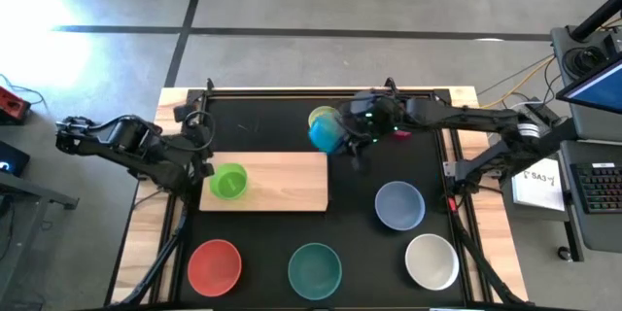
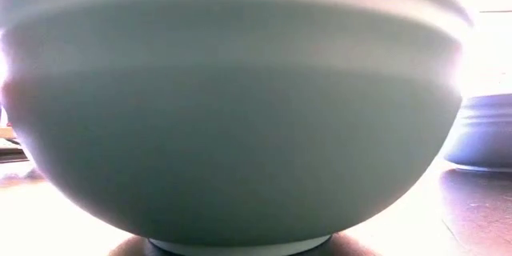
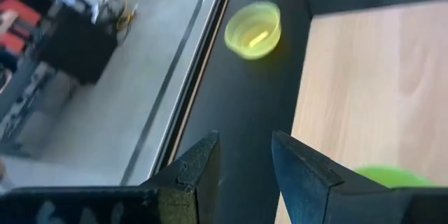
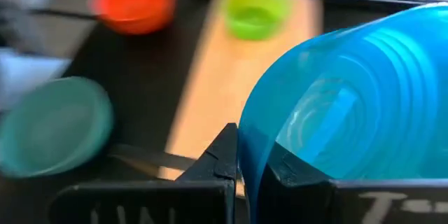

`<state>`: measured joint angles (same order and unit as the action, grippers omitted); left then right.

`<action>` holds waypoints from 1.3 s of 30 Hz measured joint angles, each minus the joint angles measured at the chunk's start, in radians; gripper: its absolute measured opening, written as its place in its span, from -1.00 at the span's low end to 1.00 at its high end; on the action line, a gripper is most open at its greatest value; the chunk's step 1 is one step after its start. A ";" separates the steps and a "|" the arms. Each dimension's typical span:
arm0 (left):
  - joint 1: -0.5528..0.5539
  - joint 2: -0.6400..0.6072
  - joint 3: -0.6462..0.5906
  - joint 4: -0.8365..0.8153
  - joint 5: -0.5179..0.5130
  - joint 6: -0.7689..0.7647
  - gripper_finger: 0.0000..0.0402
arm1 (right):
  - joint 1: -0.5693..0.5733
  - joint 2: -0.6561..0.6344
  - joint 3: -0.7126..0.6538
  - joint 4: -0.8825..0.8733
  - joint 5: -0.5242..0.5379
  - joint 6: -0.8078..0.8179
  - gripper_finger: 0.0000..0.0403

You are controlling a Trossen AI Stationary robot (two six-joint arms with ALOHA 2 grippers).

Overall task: Place and stack bowls onto a shelf
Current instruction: Stack the small blue bowl on top of the small green bowl on the shelf

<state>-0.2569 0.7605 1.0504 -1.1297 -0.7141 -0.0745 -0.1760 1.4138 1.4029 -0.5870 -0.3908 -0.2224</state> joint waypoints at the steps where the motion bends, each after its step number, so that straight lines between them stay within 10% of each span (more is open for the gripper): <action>1: 0.000 0.000 0.000 0.025 0.015 0.025 -0.43 | 0.001 0.031 0.019 -0.002 -0.064 -0.026 -0.96; 13: 0.000 0.029 0.000 0.357 0.471 0.297 -0.43 | 0.006 0.344 0.282 -0.175 -0.528 -0.298 -0.96; 39: -0.001 0.042 -0.342 1.052 0.607 0.568 -0.43 | 0.085 0.566 0.690 -0.536 -0.531 -0.737 -0.96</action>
<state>-0.2578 0.8030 0.7086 -0.0774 -0.1071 0.4931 -0.0909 1.9794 2.0932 -1.1228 -0.9215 -0.9593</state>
